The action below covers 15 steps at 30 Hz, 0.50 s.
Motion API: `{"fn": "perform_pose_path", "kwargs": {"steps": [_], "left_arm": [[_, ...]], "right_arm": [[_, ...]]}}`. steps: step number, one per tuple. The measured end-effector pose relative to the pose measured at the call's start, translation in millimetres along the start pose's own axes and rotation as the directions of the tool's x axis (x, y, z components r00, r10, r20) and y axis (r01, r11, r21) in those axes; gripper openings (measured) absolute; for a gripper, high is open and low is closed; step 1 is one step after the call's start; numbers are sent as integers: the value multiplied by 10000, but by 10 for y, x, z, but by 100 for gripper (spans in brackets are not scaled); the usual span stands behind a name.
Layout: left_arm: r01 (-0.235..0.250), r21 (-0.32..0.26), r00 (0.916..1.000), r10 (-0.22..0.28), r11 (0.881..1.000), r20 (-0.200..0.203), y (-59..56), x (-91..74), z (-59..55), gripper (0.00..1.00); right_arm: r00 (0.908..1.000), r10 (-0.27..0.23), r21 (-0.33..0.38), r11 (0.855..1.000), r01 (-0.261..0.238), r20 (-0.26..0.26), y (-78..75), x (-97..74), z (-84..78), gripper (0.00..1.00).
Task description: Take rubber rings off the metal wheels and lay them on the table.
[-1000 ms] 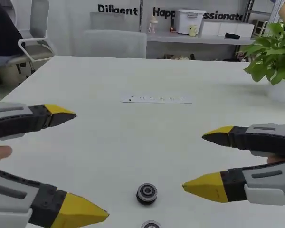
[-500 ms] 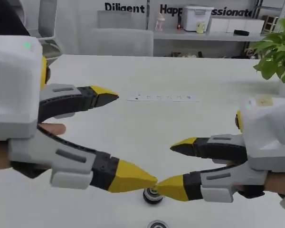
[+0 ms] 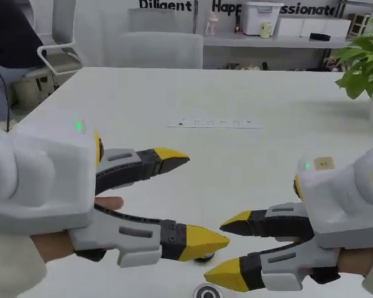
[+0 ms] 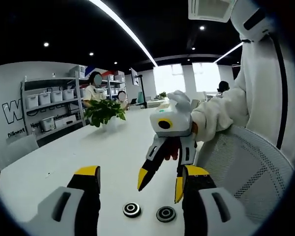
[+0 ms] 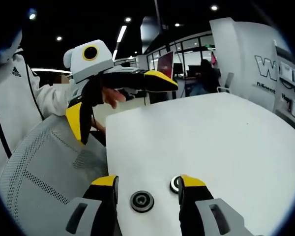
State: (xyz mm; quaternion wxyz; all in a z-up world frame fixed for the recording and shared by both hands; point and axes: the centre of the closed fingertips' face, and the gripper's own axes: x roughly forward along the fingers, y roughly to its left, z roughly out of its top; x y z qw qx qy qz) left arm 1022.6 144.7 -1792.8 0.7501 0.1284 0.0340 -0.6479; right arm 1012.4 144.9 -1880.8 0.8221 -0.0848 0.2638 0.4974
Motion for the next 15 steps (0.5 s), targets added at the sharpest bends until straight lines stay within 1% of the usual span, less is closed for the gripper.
{"fn": "perform_pose_path", "kwargs": {"steps": [1, 2, 4, 6, 7, 8, 10, 11, 13, 14, 15], "left_arm": [[1, -92, 10000, -1, 10000, 3, -2, 2, -29, 64], [1, -309, 10000, -2, 9995, -33, -2, 7, -78, 63], [-69, -463, 9996, 55, 9989, -291, 7, 7, -164, 60], [-161, -444, 9994, 148, 9989, -304, 25, 1, -188, 56], [-199, -649, 9997, 189, 9977, -163, 32, 1, -189, 56], [-159, -828, 9998, 150, 9964, -107, 27, 7, -197, 55], [-89, -997, 9996, 63, 9950, -261, 16, 27, -264, 53], [-27, -1004, 9990, -17, 9949, -439, -4, 45, -316, 52], [122, -1082, 9979, -190, 9941, -620, -47, 70, -370, 52], [261, -1233, 9969, -351, 9920, -710, -84, 83, -395, 52], [484, -1495, 9951, -607, 9876, -786, -138, 105, -426, 51]], "right_arm": [[10000, 9, -3, 10000, -9, -52, 3, 7, -19, 46], [9999, 20, -16, 10000, -20, -168, 10, 17, -54, 45], [9990, 87, -87, 9999, -91, -443, 37, 37, -128, 44], [9970, 178, -139, 9997, -189, -758, 64, 54, -202, 43], [9951, 264, -172, 9995, -282, -954, 86, 67, -245, 43], [9943, 305, -174, 9993, -325, -1022, 104, 72, -258, 43], [9936, 377, -288, 9987, -410, -1066, 136, 79, -267, 43], [9933, 373, -326, 9986, -410, -1092, 135, 79, -270, 43], [9929, 353, -335, 9987, -394, -1133, 130, 78, -283, 42], [9926, 358, -291, 9988, -394, -1162, 127, 80, -295, 42], [9917, 355, -185, 9991, -381, -1232, 123, 85, -316, 43]]}}
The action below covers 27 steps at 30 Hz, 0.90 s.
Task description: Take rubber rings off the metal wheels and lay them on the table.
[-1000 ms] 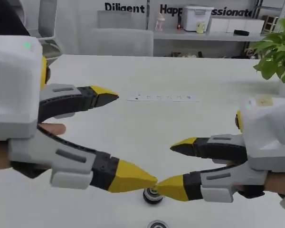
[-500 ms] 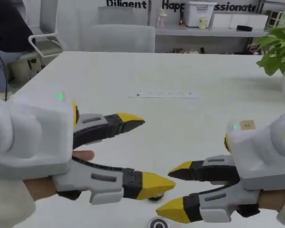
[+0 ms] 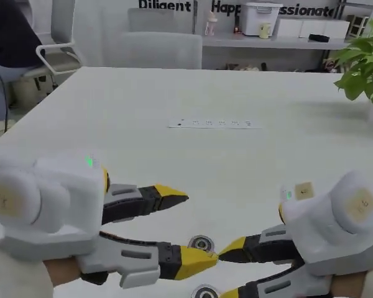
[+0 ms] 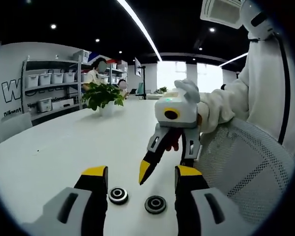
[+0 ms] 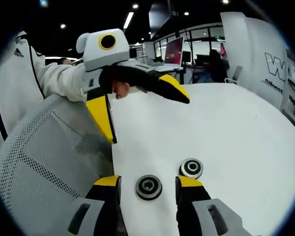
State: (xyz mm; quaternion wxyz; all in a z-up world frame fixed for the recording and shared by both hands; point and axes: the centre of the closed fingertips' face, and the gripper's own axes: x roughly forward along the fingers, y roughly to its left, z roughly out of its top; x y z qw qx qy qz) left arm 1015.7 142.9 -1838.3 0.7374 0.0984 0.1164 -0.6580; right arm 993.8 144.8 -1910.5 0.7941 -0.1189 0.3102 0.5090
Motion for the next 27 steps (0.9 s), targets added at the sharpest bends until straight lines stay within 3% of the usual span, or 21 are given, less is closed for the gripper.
{"fn": "perform_pose_path", "kwargs": {"steps": [4, 7, 10, 18, 23, 27], "left_arm": [[241, 159, 9995, -238, 9996, -204, -60, 84, -78, 44], [622, 223, 9959, -606, 9978, -666, -141, 161, -204, 42], [857, 518, 9929, -810, 9950, -876, -200, 198, -276, 40], [1330, 415, 9854, -1276, 9902, -1125, -274, 265, -419, 24], [1502, 1032, 9703, -1266, 9832, -2064, -279, 315, -641, 17], [1641, 1170, 9524, -1264, 9795, -2774, -259, 342, -847, 17]], "right_arm": [[9993, 75, -15, 10000, -76, -369, 25, 51, -86, 41], [9966, 299, -198, 9993, -315, -763, 86, 104, -171, 40], [9948, 366, -295, 9988, -395, -950, 105, 133, -214, 39], [9902, 50, -444, 9989, -113, -1398, 35, 179, -340, 31], [9899, -84, -464, 9989, 19, -1416, 9, 184, -351, 28], [9896, -110, -445, 9990, 46, -1437, 3, 181, -365, 28]]}}
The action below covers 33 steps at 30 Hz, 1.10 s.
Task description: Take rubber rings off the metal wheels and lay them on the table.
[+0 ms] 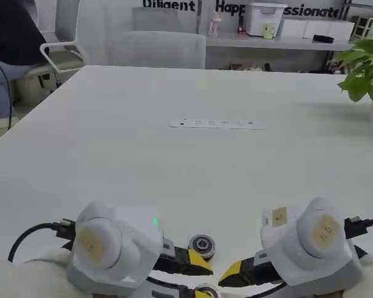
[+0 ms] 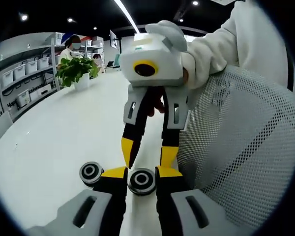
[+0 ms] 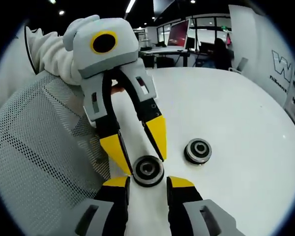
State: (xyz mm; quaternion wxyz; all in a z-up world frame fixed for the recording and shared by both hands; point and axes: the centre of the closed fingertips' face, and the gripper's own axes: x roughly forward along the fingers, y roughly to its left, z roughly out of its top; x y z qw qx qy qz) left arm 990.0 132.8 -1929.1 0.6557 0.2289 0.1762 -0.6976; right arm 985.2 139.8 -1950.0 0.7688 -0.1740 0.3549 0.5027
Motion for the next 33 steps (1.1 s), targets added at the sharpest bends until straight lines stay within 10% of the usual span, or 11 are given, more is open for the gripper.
{"fn": "perform_pose_path", "kwargs": {"steps": [33], "left_arm": [[203, -92, 9986, -198, 9998, 483, 43, 34, -109, 8]], "right_arm": [[9994, -192, -825, 9964, 169, -274, -63, 39, -91, 11]]}}
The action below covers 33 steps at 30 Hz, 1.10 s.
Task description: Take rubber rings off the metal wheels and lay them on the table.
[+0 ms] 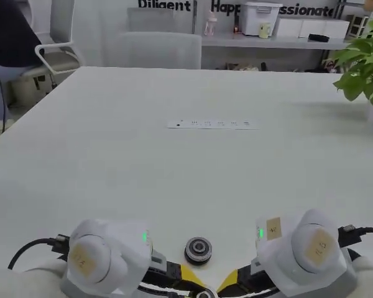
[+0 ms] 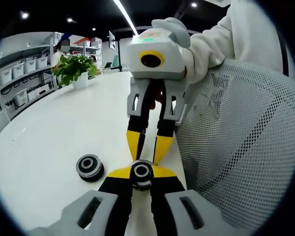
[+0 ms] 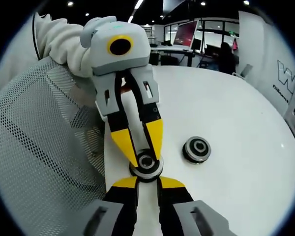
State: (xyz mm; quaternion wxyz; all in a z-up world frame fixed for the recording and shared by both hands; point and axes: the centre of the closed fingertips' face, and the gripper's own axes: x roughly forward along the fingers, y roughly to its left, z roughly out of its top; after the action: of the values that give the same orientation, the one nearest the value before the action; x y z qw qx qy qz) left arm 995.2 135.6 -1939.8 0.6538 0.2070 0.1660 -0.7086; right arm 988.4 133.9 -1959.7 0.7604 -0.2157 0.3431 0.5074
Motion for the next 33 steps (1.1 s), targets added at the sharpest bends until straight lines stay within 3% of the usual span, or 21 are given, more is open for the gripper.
{"fn": "perform_pose_path", "kwargs": {"steps": [4, 21, 26, 33], "left_arm": [[1, 13, 10000, -1, 10000, 98, 5, -1, 1, 8], [-38, -29, 9994, 39, 10000, 356, 28, 10, 4, 8], [-108, -22, 9994, 109, 9999, 331, 41, 12, 7, 8], [-252, -55, 9993, 254, 9997, 291, 69, 15, 9, 8]], "right_arm": [[9999, -101, -106, 9999, 100, -82, -29, 4, -19, 8], [9995, -272, 650, 9975, 280, -129, -81, -16, -24, 0], [9985, -541, 2292, 9718, 556, -127, -155, -35, -33, 0], [9974, -712, 2798, 9577, 669, 53, -199, -84, -6, 0]]}}
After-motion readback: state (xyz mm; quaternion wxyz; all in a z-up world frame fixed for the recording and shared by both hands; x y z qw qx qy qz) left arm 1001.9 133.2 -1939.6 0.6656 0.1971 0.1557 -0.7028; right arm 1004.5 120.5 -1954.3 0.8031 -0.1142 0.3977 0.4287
